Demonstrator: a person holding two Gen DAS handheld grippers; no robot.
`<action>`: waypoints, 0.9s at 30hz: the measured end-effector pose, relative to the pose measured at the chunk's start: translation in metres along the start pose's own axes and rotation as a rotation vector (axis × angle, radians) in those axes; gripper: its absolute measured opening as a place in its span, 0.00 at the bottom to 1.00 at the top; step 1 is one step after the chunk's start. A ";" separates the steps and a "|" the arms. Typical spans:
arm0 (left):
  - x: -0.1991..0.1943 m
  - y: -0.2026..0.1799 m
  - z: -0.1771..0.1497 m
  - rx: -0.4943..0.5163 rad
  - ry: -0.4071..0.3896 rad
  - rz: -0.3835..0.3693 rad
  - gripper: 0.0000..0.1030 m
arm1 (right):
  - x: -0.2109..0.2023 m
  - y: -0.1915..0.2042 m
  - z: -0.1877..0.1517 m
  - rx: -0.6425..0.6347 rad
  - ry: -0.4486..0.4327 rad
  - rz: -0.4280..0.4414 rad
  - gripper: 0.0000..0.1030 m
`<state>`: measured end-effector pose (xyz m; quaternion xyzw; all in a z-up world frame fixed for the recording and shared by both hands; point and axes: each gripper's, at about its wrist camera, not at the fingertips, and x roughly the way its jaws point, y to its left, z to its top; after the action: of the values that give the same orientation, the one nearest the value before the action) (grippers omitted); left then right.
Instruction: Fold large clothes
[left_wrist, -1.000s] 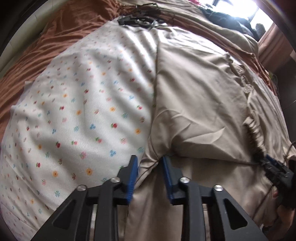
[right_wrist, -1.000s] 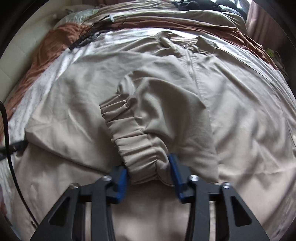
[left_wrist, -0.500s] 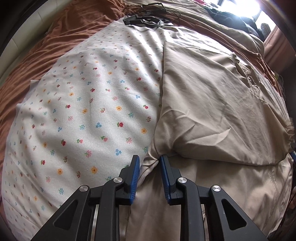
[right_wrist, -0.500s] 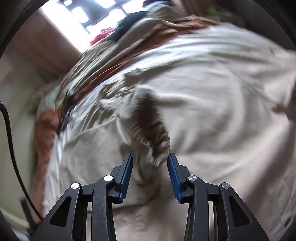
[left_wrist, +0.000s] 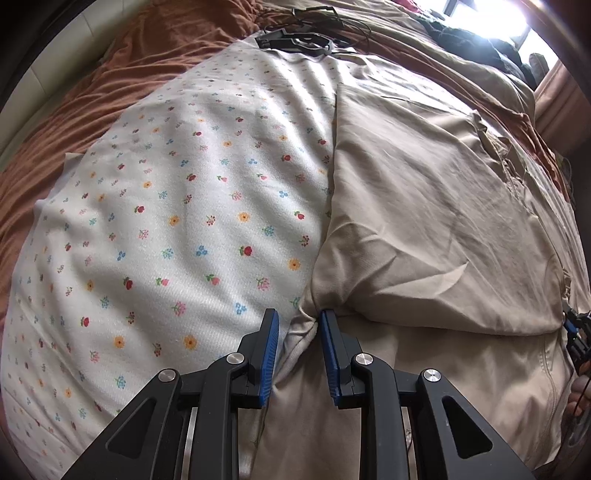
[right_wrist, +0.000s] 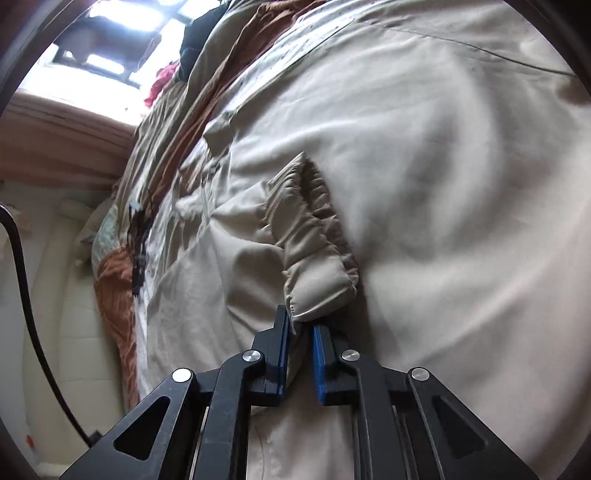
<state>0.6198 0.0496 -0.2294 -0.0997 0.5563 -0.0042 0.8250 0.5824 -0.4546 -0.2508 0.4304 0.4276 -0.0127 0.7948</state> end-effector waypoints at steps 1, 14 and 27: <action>0.000 0.000 0.000 -0.005 -0.002 -0.002 0.24 | 0.001 -0.002 0.002 0.007 -0.003 0.000 0.11; -0.033 -0.009 -0.010 -0.075 -0.030 -0.108 0.69 | -0.069 0.003 0.026 -0.116 -0.071 -0.058 0.54; -0.078 -0.099 -0.005 0.025 -0.148 -0.168 0.77 | -0.167 -0.067 0.079 -0.073 -0.296 -0.118 0.54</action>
<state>0.5959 -0.0391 -0.1432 -0.1357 0.4835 -0.0730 0.8617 0.5034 -0.6099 -0.1601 0.3688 0.3304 -0.1070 0.8622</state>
